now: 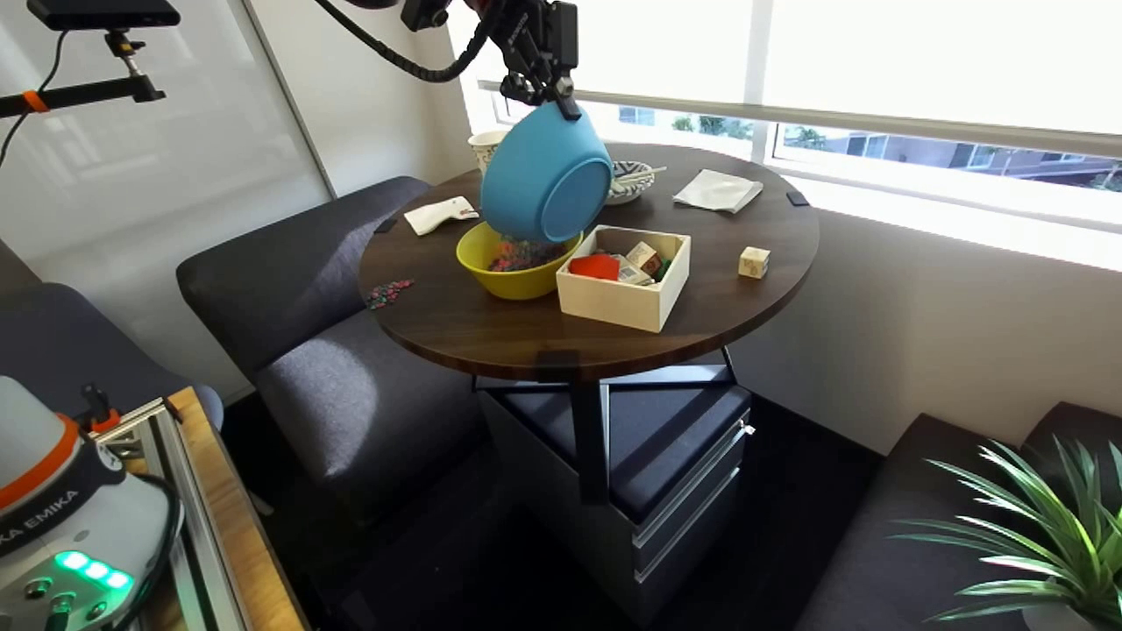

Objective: Pour the content in the blue bowl into the yellow bowl

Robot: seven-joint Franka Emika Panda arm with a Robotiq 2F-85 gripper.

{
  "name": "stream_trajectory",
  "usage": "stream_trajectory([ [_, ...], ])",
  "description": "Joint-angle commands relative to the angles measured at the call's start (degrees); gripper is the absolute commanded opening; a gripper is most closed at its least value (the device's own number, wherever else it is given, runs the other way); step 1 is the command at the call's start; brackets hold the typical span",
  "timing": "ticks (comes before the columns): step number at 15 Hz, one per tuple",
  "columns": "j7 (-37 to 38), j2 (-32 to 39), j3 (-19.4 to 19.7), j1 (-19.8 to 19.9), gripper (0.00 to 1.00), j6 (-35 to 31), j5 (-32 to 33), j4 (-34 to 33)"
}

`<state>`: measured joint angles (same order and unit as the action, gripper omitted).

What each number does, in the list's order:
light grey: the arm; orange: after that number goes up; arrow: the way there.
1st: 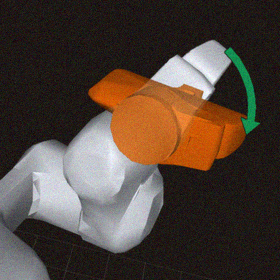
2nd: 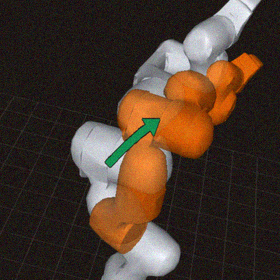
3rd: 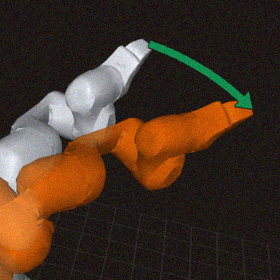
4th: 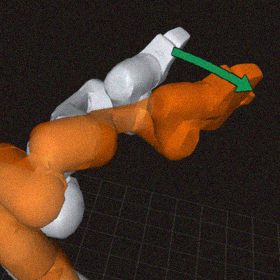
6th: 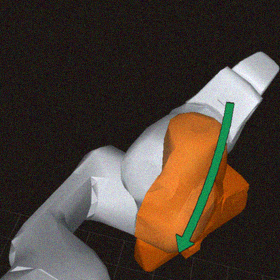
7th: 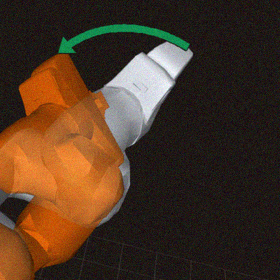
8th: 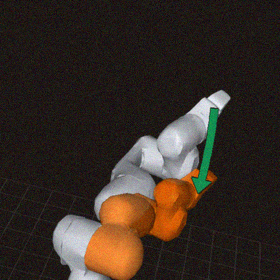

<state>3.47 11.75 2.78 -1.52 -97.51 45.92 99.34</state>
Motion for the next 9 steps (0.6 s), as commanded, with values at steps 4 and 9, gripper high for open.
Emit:
stream_trajectory([
  [4, 1.99, -1.48, -1.74, -1.92, 0.01, 5.13, 6.85, 1.18],
  [9, 2.86, -1.39, -3.24, -3.33, 0.01, 9.03, 11.87, 1.30],
])
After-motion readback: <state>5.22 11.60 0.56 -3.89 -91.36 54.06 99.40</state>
